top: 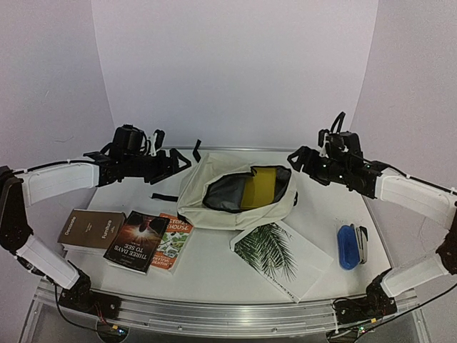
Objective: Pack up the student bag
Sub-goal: Adjust the student bag at the center of the board.
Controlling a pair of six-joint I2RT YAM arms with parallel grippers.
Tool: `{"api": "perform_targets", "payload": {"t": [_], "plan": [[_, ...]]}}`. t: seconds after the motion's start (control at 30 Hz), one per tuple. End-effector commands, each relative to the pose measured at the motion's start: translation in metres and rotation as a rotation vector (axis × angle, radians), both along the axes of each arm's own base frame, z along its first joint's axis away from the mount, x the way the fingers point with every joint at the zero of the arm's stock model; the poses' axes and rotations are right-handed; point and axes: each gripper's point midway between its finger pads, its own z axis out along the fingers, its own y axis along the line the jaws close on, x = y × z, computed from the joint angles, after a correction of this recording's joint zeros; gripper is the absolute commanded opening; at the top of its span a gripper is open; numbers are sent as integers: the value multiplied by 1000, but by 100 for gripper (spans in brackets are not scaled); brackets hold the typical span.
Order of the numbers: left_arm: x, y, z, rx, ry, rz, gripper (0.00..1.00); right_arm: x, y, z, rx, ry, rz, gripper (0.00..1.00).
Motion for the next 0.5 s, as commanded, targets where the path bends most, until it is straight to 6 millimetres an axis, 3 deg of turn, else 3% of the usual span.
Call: {"api": "perform_targets", "payload": {"t": [0.0, 0.23, 0.47], "plan": [[-13, 39, -28, 92, 95, 83, 93, -29, 35, 18, 136, -1, 148, 85], [-21, 105, -49, 55, 192, 228, 97, -64, 89, 32, 299, -2, 295, 82], [-43, 132, -67, 82, 267, 310, 96, -96, 155, 14, 391, 63, 402, 74]]}}
